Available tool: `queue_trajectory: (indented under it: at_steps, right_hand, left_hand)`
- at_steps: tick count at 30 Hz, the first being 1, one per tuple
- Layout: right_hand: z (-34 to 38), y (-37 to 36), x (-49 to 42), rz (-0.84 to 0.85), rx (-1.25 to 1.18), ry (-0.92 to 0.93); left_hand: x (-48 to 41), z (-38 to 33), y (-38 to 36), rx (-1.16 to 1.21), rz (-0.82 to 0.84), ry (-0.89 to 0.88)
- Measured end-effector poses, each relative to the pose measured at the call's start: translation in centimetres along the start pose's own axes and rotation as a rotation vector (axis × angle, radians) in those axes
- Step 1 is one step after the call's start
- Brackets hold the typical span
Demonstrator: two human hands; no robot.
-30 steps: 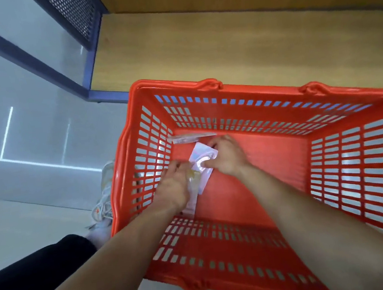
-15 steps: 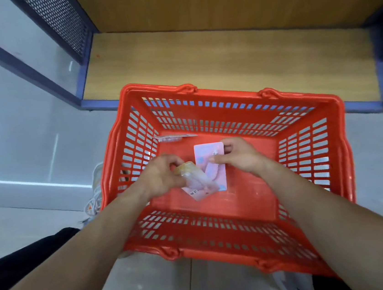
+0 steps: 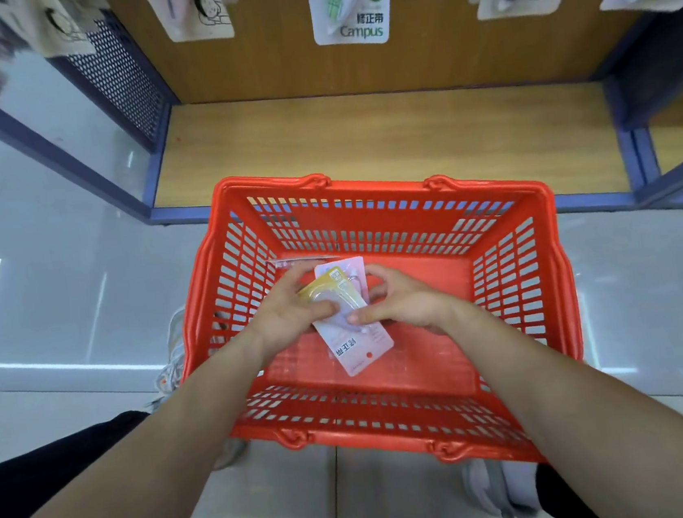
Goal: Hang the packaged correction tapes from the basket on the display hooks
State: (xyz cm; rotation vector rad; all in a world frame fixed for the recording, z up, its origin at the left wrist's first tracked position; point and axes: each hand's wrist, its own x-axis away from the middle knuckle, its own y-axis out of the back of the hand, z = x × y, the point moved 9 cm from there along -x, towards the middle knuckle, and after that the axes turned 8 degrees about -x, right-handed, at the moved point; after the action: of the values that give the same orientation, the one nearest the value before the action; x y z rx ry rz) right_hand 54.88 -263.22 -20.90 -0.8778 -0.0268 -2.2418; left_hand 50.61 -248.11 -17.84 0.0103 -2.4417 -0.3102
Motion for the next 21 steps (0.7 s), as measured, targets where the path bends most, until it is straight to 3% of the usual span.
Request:
queue_trajectory:
  at_steps: [5,9,12,16,21]
  right_hand:
    - [0.8,-1.2,0.6,0.099,0.022,-0.003]
    - [-0.2,-2.3,0.6,0.221,0.104,-0.055]
    - [-0.6,-1.5,-0.1,0.096,0.119,-0.080]
    - [-0.9,0.1,-0.5,-0.044,0.061,-0.088]
    - [-0.1,1.6,-1.3,-0.223,-0.165,0.011]
  left_hand:
    - [0.2,-0.3,0.6,-0.089,-0.010,0.000]
    - [0.5,-0.5,-0.2,-0.214,0.127,-0.013]
    - [0.8,0.0,0.5,-0.229,0.116,0.012]
    - [0.7,1.1,4.2,-0.113,-0.128,0.091]
    - [1.1,1.4,2.7,-0.173,0.029,0.158]
